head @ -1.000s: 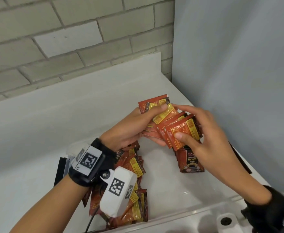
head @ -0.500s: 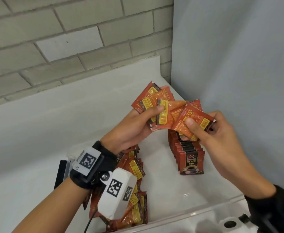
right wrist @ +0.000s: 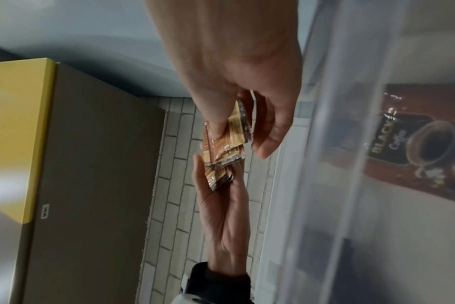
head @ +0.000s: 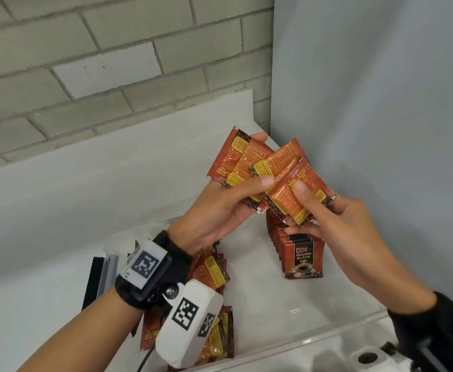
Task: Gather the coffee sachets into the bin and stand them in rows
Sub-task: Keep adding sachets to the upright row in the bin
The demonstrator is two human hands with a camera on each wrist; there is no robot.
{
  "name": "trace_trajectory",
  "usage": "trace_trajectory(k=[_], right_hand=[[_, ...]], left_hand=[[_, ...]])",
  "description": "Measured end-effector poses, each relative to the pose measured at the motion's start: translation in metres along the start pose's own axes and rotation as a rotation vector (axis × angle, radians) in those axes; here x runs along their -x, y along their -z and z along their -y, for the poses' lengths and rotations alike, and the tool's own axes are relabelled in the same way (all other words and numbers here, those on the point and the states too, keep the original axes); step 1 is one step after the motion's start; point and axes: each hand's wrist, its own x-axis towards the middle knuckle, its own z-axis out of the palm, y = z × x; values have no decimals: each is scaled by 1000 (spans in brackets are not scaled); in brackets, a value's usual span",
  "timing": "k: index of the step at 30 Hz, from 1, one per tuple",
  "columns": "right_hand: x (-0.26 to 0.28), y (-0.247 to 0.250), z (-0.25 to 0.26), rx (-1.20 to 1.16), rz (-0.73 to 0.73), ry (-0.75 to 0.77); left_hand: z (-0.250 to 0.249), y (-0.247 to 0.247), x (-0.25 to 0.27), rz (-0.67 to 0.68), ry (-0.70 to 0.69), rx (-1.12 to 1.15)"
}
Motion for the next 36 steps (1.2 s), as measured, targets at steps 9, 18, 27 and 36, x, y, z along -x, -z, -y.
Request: trace_trajectory(k=[9, 18, 27, 36], right_hand=[[-2, 5, -1, 34, -129, 268], [0, 1, 1, -27, -41, 118], [0, 6, 6, -132, -73, 163], [-2, 7, 5, -204, -54, 140]], left_hand=[[3, -1, -2, -149, -39, -31], [7, -8, -2, -157, -70, -2], [4, -4, -3, -110, 28, 116], [1, -6, -2, -96, -70, 47]])
